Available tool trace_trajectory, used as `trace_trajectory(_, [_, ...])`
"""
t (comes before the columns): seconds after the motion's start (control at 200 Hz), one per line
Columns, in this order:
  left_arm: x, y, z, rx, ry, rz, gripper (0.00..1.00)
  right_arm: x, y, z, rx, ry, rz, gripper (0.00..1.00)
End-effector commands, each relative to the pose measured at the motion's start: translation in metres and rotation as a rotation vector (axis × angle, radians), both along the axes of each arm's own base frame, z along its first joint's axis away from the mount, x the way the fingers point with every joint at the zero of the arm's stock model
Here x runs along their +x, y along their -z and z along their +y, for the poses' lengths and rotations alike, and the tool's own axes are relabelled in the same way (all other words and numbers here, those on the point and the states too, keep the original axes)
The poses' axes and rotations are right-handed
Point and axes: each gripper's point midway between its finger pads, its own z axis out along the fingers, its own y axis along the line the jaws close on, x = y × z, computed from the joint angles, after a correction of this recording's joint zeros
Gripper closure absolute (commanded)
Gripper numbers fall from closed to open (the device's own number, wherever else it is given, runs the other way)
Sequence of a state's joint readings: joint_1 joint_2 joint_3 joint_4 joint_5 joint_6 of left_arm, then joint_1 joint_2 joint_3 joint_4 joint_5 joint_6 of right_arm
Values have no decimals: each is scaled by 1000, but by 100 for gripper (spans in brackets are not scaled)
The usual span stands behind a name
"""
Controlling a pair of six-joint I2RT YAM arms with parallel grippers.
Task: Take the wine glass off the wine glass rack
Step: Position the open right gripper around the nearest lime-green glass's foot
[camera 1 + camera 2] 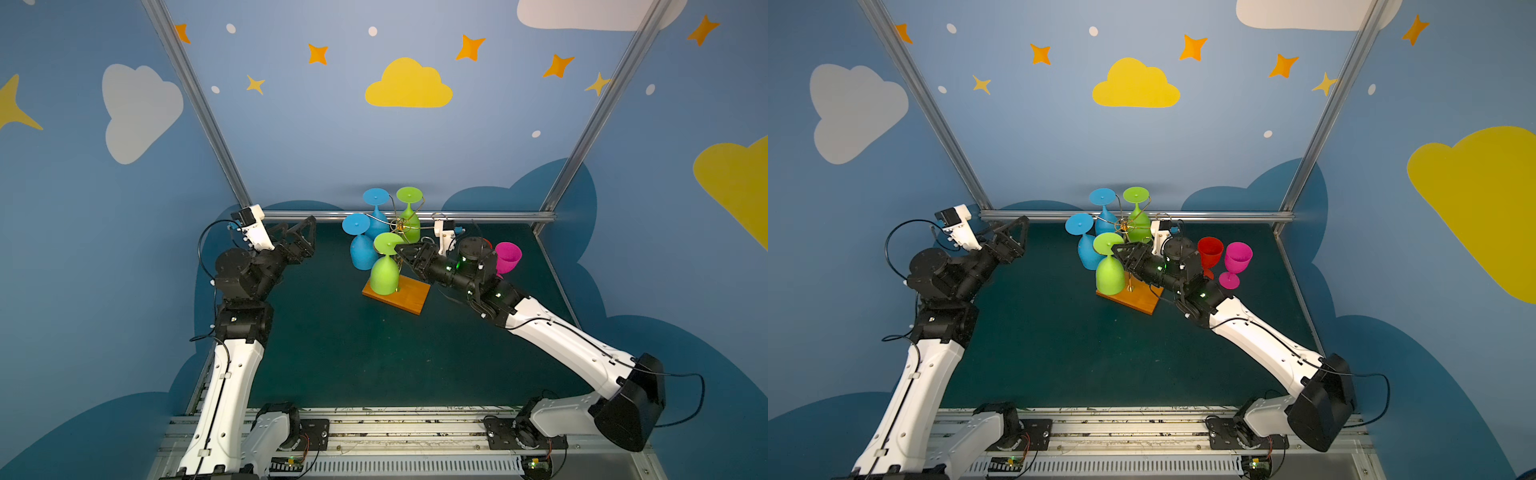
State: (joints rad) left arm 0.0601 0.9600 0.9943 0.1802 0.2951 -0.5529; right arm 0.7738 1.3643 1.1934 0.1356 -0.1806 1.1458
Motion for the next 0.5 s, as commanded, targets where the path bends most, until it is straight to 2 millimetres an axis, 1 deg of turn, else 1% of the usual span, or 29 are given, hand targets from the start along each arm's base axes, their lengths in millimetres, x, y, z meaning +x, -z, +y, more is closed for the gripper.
trace_trajectory(0.0, [-3, -2, -1, 10, 1, -15, 2, 2, 8, 1, -20, 11, 18, 57])
trace_trajectory(0.055, [-3, -2, -1, 10, 0, -16, 3, 3, 10, 2, -20, 15, 17, 57])
trace_trajectory(0.27, [-4, -2, -1, 11, 0, -15, 2, 8, 2, 3, -11, 17, -2, 57])
trace_trajectory(0.496, [-4, -3, -1, 13, -2, -18, 2, 13, 0, 3, -8, 25, -6, 62])
